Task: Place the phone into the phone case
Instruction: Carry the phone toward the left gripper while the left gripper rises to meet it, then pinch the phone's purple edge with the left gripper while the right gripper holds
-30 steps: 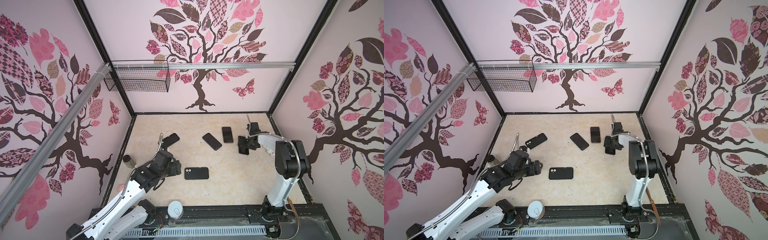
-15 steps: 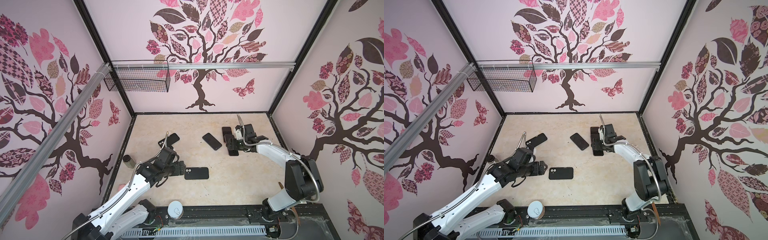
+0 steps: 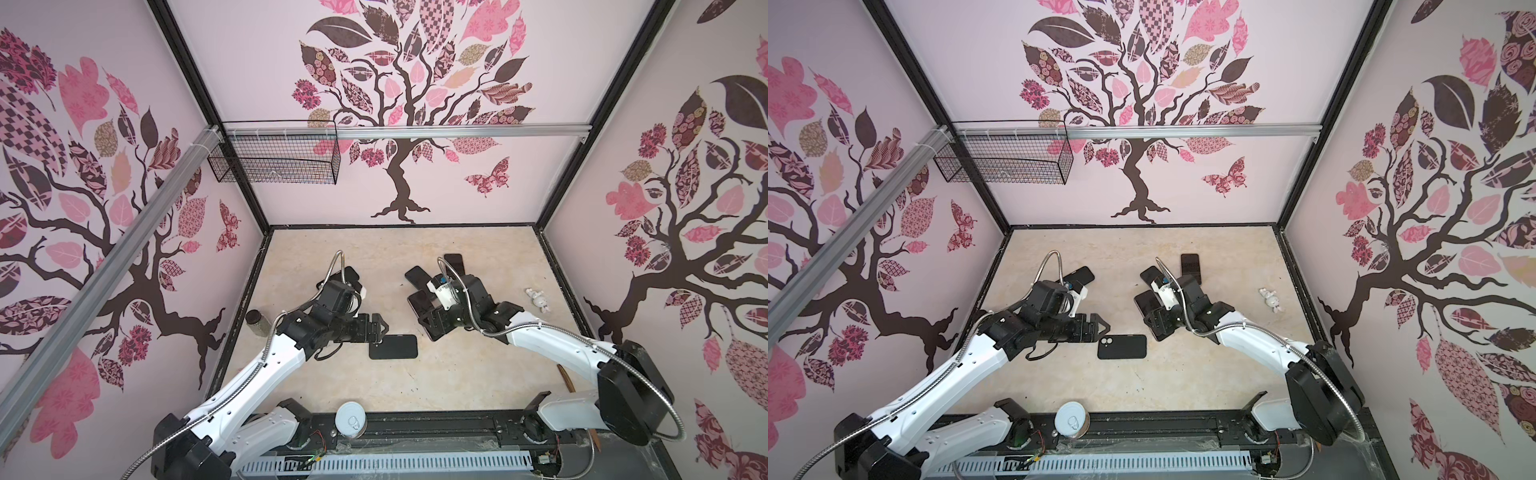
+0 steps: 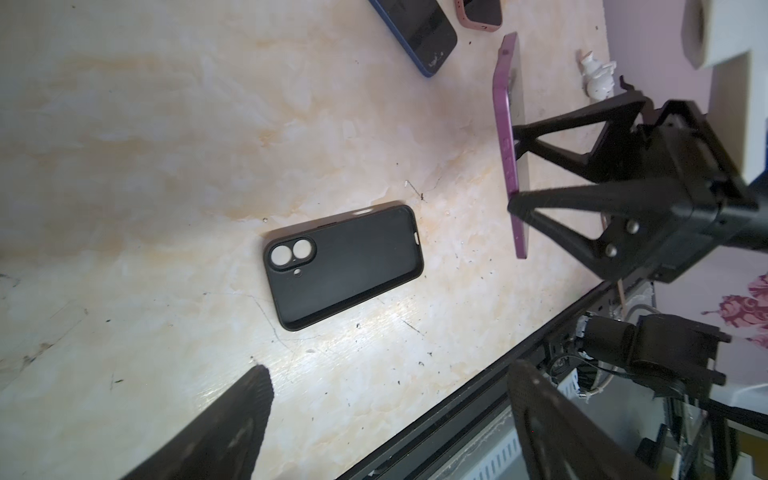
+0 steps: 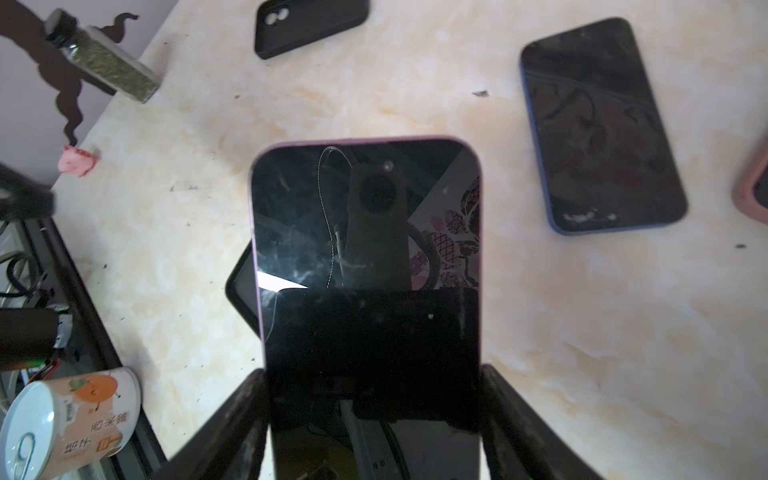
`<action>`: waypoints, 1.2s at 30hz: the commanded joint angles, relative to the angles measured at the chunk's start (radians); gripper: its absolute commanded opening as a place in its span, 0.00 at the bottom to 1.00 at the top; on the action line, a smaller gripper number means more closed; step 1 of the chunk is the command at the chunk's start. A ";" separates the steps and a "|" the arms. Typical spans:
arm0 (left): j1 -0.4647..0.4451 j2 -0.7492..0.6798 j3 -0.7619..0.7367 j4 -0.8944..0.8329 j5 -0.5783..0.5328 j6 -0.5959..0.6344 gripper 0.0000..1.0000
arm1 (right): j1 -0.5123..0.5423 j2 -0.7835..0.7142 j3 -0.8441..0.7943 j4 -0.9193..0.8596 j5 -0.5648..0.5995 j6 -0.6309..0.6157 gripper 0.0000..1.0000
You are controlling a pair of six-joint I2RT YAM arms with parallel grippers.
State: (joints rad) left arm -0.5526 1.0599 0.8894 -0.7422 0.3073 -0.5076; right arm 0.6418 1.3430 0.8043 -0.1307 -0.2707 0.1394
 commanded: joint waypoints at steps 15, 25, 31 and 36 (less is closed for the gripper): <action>0.122 0.041 0.036 0.208 0.431 -0.078 0.77 | 0.106 -0.197 -0.009 0.115 -0.029 -0.118 0.37; 0.122 0.055 0.026 0.317 0.521 -0.149 0.67 | 0.176 -0.191 0.026 0.080 0.016 -0.159 0.37; 0.122 0.058 0.026 0.307 0.507 -0.154 0.57 | 0.191 -0.200 0.039 0.068 0.014 -0.171 0.36; 0.122 0.066 0.025 0.310 0.513 -0.152 0.47 | 0.205 -0.194 0.057 0.052 0.012 -0.179 0.36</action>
State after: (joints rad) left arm -0.4355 1.1248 0.8894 -0.4545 0.8097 -0.6636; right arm 0.8375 1.1797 0.7990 -0.1020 -0.2554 -0.0128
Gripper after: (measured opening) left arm 0.476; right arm 0.749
